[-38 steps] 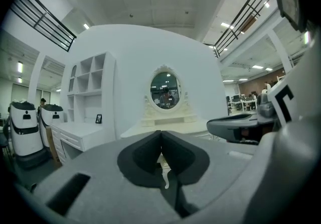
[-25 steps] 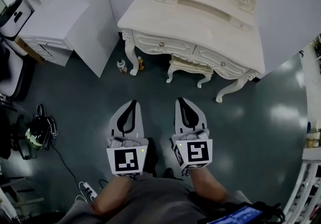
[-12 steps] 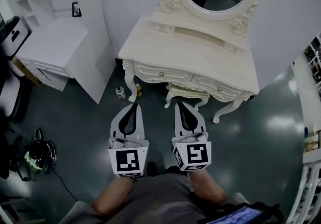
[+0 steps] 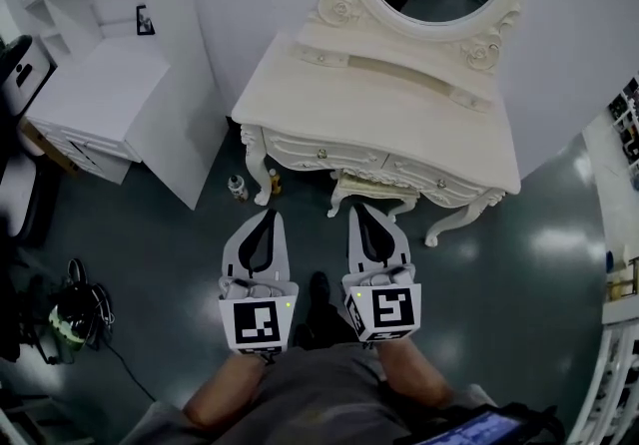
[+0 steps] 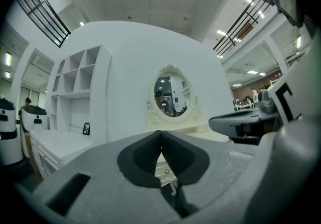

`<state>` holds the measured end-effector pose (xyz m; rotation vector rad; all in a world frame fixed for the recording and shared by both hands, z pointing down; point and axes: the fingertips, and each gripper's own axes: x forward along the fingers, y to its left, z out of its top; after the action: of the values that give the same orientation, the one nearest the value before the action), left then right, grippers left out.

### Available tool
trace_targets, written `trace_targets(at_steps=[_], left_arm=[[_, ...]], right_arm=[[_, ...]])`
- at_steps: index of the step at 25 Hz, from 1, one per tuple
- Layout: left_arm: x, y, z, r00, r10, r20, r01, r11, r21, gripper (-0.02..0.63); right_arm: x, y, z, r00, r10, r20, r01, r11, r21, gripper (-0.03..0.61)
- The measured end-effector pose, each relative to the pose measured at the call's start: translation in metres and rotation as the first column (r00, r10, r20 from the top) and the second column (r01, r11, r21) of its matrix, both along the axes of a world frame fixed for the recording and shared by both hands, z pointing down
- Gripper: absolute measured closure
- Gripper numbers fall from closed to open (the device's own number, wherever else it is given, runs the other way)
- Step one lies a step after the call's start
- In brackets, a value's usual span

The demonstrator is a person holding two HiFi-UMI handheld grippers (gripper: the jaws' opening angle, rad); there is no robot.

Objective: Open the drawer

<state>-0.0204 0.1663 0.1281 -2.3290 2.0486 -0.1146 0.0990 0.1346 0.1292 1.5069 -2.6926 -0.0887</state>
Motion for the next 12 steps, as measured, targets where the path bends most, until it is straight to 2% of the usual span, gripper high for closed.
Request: trace_targets(at_steps=[3, 12], left_arm=[[-0.002, -0.019, 0.009, 1.0, 0.001, 0.014, -0.001, 1.0, -0.019, 0.598], [0.002, -0.093, 0.051, 0.999, 0.002, 0.032, 0.003, 0.99, -0.142, 0.598]], right_arm=[[-0.002, -0.021, 0.01, 1.0, 0.003, 0.002, -0.003, 1.0, -0.025, 0.563], [-0.004, -0.097, 0.06, 1.0, -0.001, 0.021, 0.004, 0.991, -0.132, 0.563]])
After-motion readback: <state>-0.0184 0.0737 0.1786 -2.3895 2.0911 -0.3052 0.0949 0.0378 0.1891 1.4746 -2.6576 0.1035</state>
